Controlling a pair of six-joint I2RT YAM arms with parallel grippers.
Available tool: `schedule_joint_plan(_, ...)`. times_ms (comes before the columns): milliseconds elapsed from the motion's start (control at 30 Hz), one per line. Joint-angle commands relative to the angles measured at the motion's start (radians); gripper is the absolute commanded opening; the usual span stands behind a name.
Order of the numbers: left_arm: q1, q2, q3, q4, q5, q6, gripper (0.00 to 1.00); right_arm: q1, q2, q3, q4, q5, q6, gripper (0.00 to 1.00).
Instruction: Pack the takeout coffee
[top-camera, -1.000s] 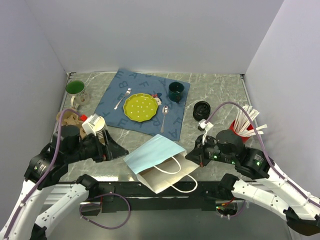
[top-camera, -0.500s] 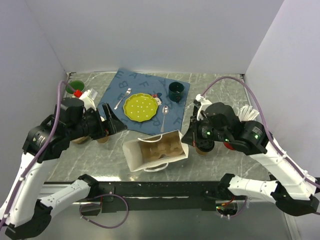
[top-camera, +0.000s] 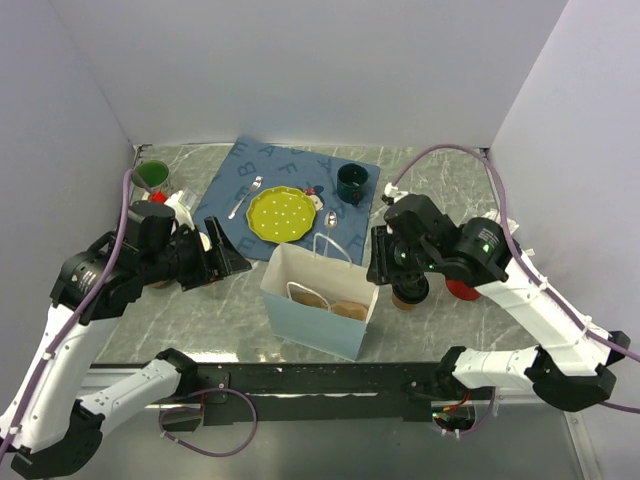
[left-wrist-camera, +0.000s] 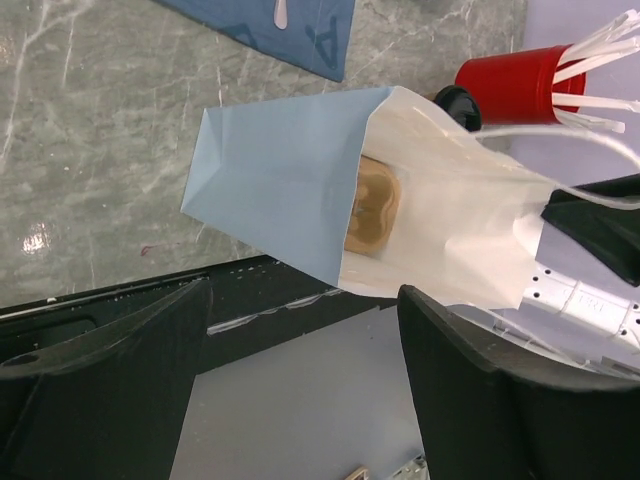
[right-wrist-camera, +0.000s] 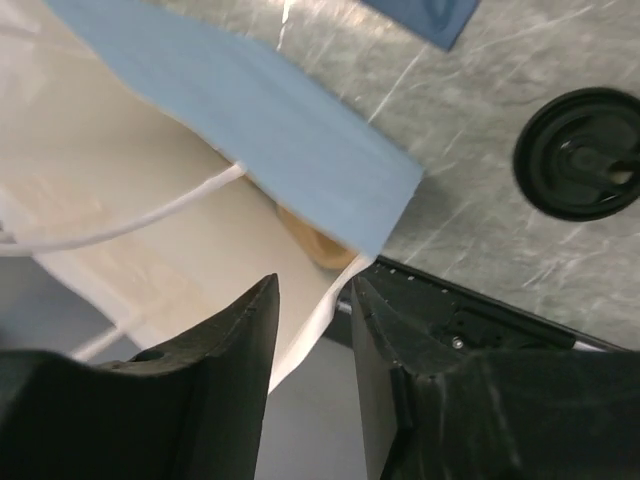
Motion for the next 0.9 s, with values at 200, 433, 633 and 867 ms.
schedule_joint_plan(200, -0.036, 0.116, 0.058, 0.148, 0.002, 0.115, 0.78, -0.005, 0.052, 0.19, -0.245, 0.128, 0.072, 0.5)
schedule_joint_plan(433, -0.179, 0.202, 0.063, 0.162, -0.064, 0.15, 0.71, -0.004, 0.059, 0.105, -0.247, 0.073, 0.119, 0.53)
schedule_joint_plan(633, -0.252, 0.234, 0.034, 0.16, -0.15, 0.112, 0.55, -0.002, 0.03, 0.016, -0.257, 0.049, 0.161, 0.48)
schedule_joint_plan(867, -0.283, 0.254, 0.041, 0.183, -0.12, 0.093, 0.03, -0.001, -0.001, -0.001, -0.202, 0.002, 0.162, 0.01)
